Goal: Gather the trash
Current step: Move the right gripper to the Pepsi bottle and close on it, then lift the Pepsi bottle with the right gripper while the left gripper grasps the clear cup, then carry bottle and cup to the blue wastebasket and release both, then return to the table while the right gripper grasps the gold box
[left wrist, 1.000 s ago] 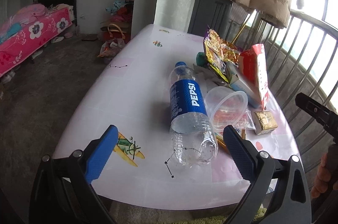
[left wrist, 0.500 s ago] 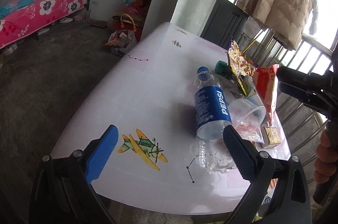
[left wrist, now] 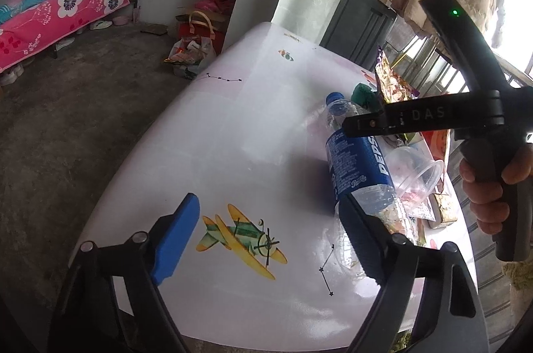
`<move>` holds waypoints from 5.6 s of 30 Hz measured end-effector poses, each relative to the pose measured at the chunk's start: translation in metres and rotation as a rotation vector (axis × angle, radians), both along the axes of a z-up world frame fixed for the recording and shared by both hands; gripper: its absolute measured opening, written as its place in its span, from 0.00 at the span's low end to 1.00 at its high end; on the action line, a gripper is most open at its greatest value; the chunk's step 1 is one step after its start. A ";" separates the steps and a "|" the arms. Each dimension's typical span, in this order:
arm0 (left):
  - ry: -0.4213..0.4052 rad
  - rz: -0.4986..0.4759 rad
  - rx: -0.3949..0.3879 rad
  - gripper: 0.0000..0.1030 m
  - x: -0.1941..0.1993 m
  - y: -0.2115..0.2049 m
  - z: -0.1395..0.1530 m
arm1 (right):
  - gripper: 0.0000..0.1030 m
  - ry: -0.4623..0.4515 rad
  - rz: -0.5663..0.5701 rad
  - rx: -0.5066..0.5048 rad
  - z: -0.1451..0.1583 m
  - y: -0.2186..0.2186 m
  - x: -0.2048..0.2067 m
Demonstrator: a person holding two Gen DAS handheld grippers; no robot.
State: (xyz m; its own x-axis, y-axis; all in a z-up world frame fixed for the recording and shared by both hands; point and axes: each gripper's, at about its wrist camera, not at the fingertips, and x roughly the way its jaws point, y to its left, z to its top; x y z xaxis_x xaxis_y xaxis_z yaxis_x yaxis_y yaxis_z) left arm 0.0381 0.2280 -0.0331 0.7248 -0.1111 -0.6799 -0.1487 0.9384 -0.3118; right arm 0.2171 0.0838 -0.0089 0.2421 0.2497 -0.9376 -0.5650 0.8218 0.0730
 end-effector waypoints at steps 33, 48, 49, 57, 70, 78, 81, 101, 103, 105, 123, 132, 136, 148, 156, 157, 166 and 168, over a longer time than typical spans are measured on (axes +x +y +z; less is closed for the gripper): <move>0.031 0.098 -0.021 0.62 -0.012 0.032 -0.010 | 0.55 0.076 0.078 0.400 0.041 -0.012 -0.004; 0.021 -0.046 -0.051 0.62 -0.001 -0.007 -0.008 | 0.54 -0.082 -0.203 0.459 0.093 -0.180 -0.096; 0.017 -0.061 -0.060 0.62 0.000 -0.011 -0.007 | 0.54 -0.071 -0.227 0.449 0.089 -0.188 -0.101; -0.044 -0.215 -0.041 0.62 0.013 -0.064 0.003 | 0.54 0.005 -0.460 0.366 0.021 -0.242 -0.114; 0.036 -0.284 0.002 0.16 0.056 -0.110 -0.017 | 0.59 0.055 -0.526 0.379 -0.027 -0.268 -0.127; 0.027 -0.264 -0.009 0.05 0.053 -0.111 -0.011 | 0.63 0.144 -0.535 0.479 -0.047 -0.275 -0.120; 0.024 -0.262 -0.001 0.05 0.051 -0.113 -0.006 | 0.58 0.185 -0.553 0.549 -0.053 -0.281 -0.120; -0.090 -0.509 0.035 0.05 0.037 -0.196 0.079 | 0.57 -0.077 -0.873 0.774 -0.005 -0.442 -0.190; -0.051 -0.607 0.024 0.05 0.050 -0.230 0.083 | 0.57 -0.096 -0.974 0.815 -0.010 -0.476 -0.202; -0.011 -0.717 0.015 0.05 0.066 -0.272 0.086 | 0.57 -0.103 -1.079 0.851 -0.018 -0.506 -0.212; 0.402 -1.284 0.226 0.14 0.122 -0.657 -0.053 | 0.69 0.096 -1.802 0.968 -0.198 -0.679 -0.240; 0.292 -1.281 0.097 0.49 0.108 -0.669 -0.039 | 0.75 0.050 -1.968 1.004 -0.232 -0.693 -0.273; 0.239 -1.284 0.069 0.49 0.104 -0.647 -0.019 | 0.75 -0.006 -1.964 0.948 -0.220 -0.689 -0.283; -0.003 -1.045 -0.003 0.49 0.104 -0.471 0.079 | 0.75 -0.264 -1.606 0.616 -0.107 -0.625 -0.233; -0.145 -0.655 0.094 0.49 0.088 -0.276 0.104 | 0.75 -0.287 -1.122 0.648 -0.039 -0.524 -0.163; -0.142 -0.608 0.102 0.49 0.086 -0.256 0.102 | 0.75 -0.268 -1.064 0.654 -0.036 -0.509 -0.155; -0.020 -0.350 0.009 0.49 0.060 -0.138 0.045 | 0.71 -0.092 -0.726 0.678 -0.026 -0.398 -0.106; -0.006 -0.324 -0.010 0.49 0.060 -0.129 0.035 | 0.70 -0.064 -0.700 0.660 -0.029 -0.383 -0.097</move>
State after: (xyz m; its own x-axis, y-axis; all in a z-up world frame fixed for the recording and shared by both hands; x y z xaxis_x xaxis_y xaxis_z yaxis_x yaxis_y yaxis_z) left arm 0.0984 0.0991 0.0022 0.6544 -0.3436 -0.6736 0.1595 0.9335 -0.3212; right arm 0.1202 -0.2992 -0.0377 0.5820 0.5019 -0.6398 0.0185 0.7785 0.6274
